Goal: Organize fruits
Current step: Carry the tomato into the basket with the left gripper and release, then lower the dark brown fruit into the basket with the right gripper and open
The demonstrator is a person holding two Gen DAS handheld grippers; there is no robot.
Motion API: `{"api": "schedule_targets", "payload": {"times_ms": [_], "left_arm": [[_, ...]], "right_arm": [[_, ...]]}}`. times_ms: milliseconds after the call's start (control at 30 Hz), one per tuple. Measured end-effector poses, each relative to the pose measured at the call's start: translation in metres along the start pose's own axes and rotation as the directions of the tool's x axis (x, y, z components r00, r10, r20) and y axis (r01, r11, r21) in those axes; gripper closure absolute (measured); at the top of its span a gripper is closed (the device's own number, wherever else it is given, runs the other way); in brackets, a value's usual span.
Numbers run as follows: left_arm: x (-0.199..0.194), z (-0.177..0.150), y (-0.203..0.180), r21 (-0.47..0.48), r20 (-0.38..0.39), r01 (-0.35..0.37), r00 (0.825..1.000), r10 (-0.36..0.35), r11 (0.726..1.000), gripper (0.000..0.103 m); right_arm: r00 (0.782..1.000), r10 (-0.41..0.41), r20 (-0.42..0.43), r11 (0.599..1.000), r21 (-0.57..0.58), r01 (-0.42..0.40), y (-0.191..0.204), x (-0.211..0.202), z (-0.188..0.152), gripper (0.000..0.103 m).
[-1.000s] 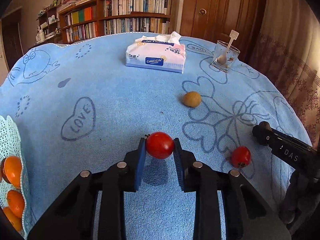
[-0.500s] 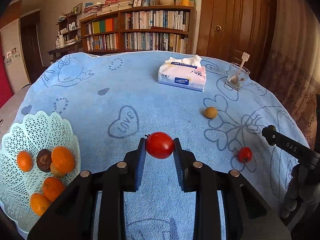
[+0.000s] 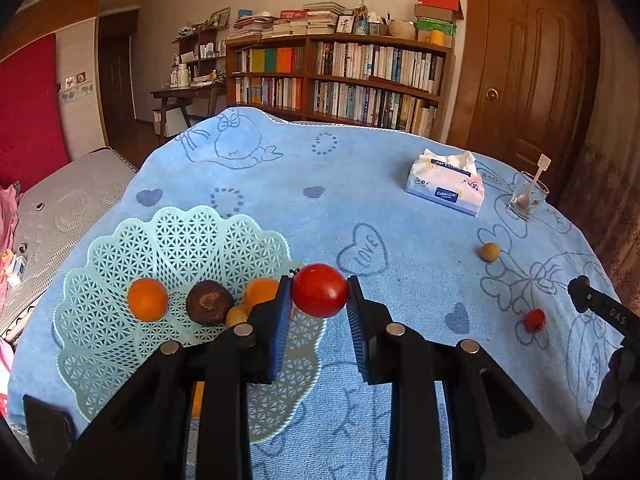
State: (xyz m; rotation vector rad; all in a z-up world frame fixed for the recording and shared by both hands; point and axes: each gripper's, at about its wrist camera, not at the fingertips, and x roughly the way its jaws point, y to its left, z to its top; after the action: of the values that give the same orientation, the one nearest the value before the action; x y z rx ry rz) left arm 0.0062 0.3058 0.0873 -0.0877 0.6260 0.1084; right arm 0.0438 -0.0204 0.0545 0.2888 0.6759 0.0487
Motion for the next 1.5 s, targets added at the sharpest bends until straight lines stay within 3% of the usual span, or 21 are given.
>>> {"api": "schedule_targets", "payload": {"times_ms": [267,300,367,600,667,733,933,1167,1500], "left_arm": [[-0.012,-0.004,0.046,-0.069,0.009,-0.078,0.997,0.078,0.995,0.073],[-0.013,-0.004,0.051,-0.077,0.010,-0.085,0.996,0.086,0.993,0.070],[-0.017,-0.005,0.061,-0.098,0.014,-0.104,0.994,0.106,0.990,0.043],[-0.030,-0.006,0.085,-0.141,0.037,-0.134,0.989,0.140,0.981,0.039],[-0.034,-0.006,0.090,-0.148,0.049,-0.136,0.988,0.145,0.979,0.026],[-0.040,-0.005,0.094,-0.148,0.066,-0.140,0.986,0.151,0.979,0.020],[-0.053,0.003,0.107,-0.145,0.103,-0.145,0.982,0.161,0.979,0.008],[-0.066,0.014,0.125,-0.160,0.133,-0.131,0.979,0.153,0.978,0.003],[-0.070,0.020,0.151,-0.197,0.141,-0.083,0.984,0.112,0.977,0.003]], "right_arm": [[0.999,0.043,-0.020,0.999,-0.029,-0.043,0.018,-0.009,-0.011,0.061],[0.999,0.048,-0.021,0.998,-0.034,-0.048,0.020,-0.010,-0.013,0.061],[0.998,0.056,-0.023,0.997,-0.043,-0.057,0.024,-0.013,-0.015,0.061],[0.994,0.099,-0.034,0.992,-0.073,-0.101,0.042,-0.024,-0.025,0.061],[0.992,0.117,-0.039,0.990,-0.080,-0.120,0.048,-0.027,-0.028,0.061],[0.989,0.139,-0.046,0.986,-0.086,-0.142,0.054,-0.031,-0.031,0.061],[0.976,0.202,-0.079,0.973,-0.095,-0.209,0.076,-0.038,-0.041,0.061],[0.953,0.282,-0.112,0.949,-0.115,-0.294,0.120,-0.039,-0.046,0.061],[0.915,0.363,-0.176,0.879,-0.261,-0.399,0.225,-0.040,-0.055,0.061]]}}
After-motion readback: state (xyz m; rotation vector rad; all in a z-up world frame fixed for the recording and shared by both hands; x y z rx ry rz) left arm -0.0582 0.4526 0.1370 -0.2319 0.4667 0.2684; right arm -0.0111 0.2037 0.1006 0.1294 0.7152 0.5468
